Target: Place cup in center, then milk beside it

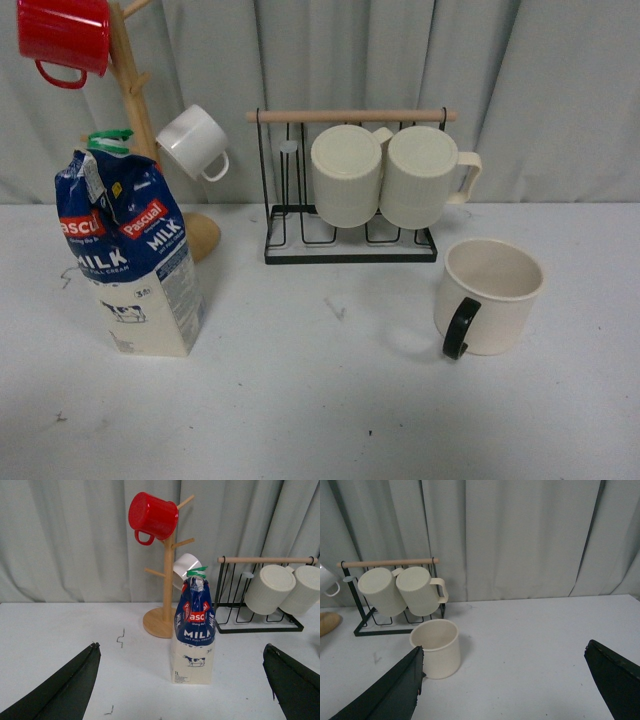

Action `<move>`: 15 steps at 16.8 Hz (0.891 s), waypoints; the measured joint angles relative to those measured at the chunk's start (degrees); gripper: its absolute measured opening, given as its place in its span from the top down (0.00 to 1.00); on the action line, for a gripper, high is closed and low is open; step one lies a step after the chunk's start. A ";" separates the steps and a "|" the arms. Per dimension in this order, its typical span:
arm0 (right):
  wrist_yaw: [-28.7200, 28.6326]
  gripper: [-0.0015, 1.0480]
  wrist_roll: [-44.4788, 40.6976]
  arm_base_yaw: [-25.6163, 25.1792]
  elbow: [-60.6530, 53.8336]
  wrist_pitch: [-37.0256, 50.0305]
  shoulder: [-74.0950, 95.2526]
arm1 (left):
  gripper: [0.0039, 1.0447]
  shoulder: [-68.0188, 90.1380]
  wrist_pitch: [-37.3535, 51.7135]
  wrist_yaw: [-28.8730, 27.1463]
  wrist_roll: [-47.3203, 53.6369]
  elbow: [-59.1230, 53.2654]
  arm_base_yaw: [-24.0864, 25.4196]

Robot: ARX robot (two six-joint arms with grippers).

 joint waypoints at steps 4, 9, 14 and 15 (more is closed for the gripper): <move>0.00 0.06 0.00 0.00 0.00 0.00 0.00 | 0.06 0.00 0.00 0.00 0.00 0.00 0.00; 0.00 0.06 0.00 0.00 0.00 0.00 0.00 | 0.06 0.00 -0.02 0.00 0.00 0.00 0.00; -12.28 0.06 -2.82 -5.35 2.23 -4.07 6.05 | 0.06 0.00 -0.02 -0.09 -0.02 0.00 0.00; -19.23 0.06 -3.32 -8.98 4.59 1.29 16.41 | 0.06 0.00 0.04 0.15 0.02 0.00 0.00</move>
